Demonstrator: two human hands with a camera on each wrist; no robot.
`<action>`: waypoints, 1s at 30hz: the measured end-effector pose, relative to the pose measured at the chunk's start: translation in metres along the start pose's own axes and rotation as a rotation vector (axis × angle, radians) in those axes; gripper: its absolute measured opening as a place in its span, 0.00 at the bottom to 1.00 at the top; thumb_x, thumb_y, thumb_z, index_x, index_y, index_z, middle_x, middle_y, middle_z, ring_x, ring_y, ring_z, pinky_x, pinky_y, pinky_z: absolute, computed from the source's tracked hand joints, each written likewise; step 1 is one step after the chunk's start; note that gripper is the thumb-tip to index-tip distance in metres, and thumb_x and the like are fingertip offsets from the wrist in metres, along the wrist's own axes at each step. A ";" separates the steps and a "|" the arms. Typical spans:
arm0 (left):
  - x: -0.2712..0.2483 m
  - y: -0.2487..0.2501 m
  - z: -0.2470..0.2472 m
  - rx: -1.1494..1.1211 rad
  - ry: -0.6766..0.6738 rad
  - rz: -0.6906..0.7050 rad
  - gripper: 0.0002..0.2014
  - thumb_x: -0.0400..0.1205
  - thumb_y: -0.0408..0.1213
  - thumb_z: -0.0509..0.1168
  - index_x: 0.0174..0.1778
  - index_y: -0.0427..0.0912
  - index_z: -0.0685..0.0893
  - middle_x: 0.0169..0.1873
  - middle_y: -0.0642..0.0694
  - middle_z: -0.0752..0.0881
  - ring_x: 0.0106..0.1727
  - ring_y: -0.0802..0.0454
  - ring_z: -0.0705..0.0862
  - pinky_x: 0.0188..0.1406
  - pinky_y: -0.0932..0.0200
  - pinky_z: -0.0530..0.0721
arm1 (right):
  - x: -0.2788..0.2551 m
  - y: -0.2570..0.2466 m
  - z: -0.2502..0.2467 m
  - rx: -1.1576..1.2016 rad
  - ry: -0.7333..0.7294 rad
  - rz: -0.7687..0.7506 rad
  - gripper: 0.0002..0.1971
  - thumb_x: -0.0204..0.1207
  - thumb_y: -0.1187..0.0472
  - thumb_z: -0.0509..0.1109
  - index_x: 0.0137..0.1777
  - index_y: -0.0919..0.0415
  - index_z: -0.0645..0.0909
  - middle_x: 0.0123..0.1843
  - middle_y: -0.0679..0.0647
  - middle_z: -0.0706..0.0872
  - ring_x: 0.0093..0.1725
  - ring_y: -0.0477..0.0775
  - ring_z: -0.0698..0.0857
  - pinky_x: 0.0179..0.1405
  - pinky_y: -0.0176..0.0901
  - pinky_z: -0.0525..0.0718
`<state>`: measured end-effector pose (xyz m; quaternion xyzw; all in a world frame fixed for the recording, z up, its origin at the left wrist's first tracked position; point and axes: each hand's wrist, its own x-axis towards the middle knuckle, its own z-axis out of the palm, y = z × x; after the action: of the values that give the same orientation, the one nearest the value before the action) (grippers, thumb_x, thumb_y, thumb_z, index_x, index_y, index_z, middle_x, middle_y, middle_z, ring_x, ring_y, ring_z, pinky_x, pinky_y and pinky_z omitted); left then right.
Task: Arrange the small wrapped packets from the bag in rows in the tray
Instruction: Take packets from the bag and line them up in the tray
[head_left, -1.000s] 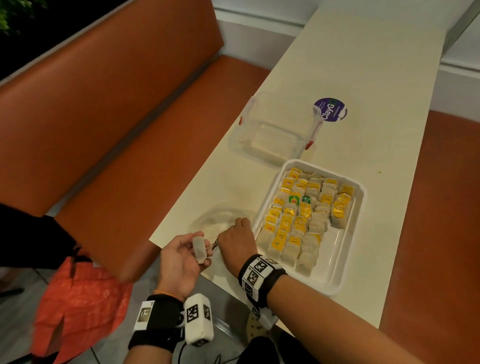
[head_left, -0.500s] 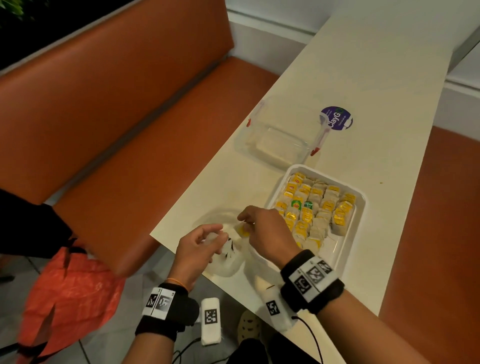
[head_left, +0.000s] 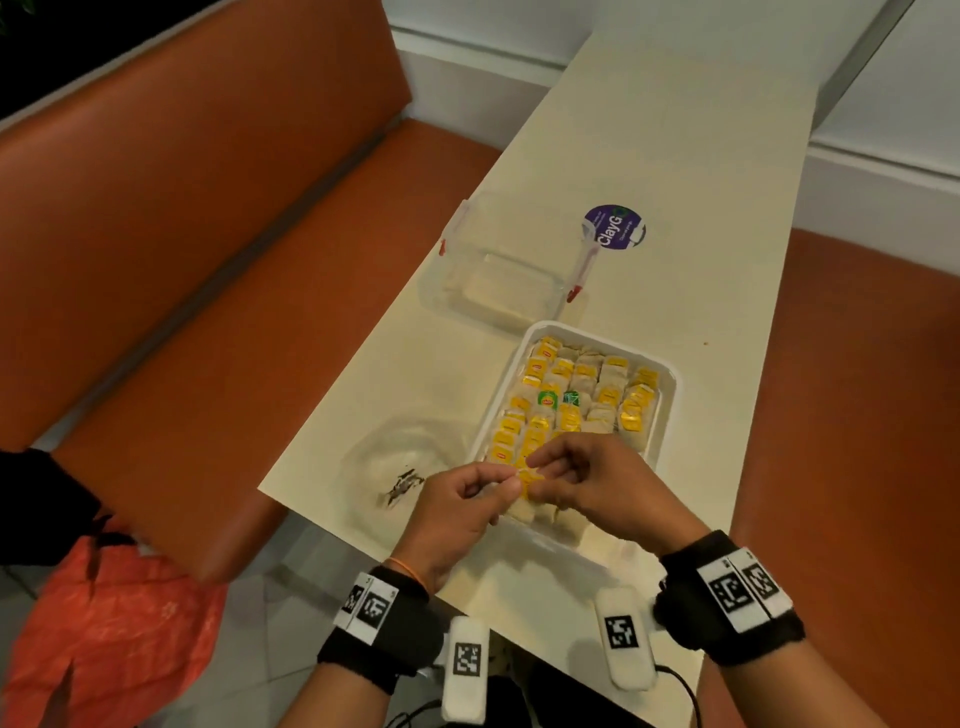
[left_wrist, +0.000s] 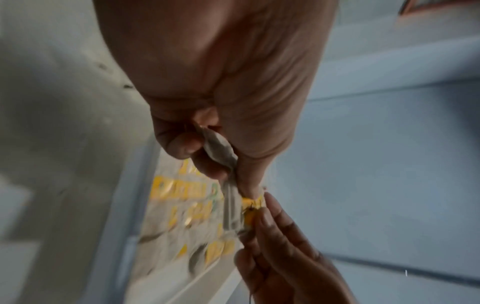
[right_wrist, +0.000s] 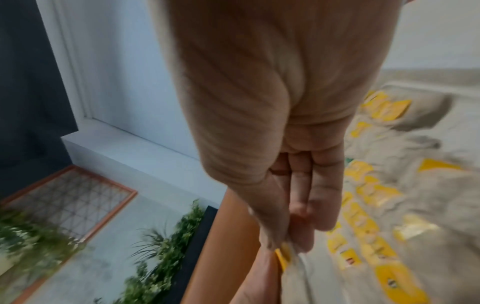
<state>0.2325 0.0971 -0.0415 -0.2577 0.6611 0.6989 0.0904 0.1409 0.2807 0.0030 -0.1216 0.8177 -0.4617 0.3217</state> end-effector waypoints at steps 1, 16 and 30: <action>-0.001 -0.003 0.009 -0.008 -0.016 -0.017 0.05 0.81 0.38 0.79 0.52 0.47 0.96 0.33 0.54 0.90 0.32 0.57 0.80 0.30 0.68 0.78 | -0.004 0.008 -0.005 -0.011 0.028 0.024 0.12 0.71 0.60 0.87 0.52 0.51 0.92 0.42 0.50 0.93 0.39 0.46 0.91 0.44 0.38 0.90; -0.001 -0.007 0.023 0.021 -0.143 -0.123 0.14 0.84 0.30 0.73 0.66 0.46 0.88 0.46 0.41 0.96 0.52 0.44 0.95 0.51 0.54 0.90 | 0.043 0.090 -0.068 -0.454 0.341 0.253 0.04 0.77 0.55 0.81 0.47 0.45 0.90 0.47 0.46 0.92 0.51 0.51 0.89 0.52 0.45 0.84; -0.001 -0.007 0.020 -0.023 -0.127 -0.114 0.15 0.83 0.28 0.74 0.64 0.44 0.88 0.45 0.39 0.95 0.50 0.44 0.95 0.43 0.60 0.87 | 0.064 0.095 -0.063 -0.782 0.481 0.278 0.08 0.79 0.57 0.73 0.51 0.45 0.92 0.50 0.49 0.94 0.54 0.60 0.87 0.61 0.52 0.75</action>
<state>0.2315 0.1176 -0.0471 -0.2511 0.6303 0.7150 0.1687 0.0605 0.3432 -0.0795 -0.0126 0.9898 -0.0871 0.1123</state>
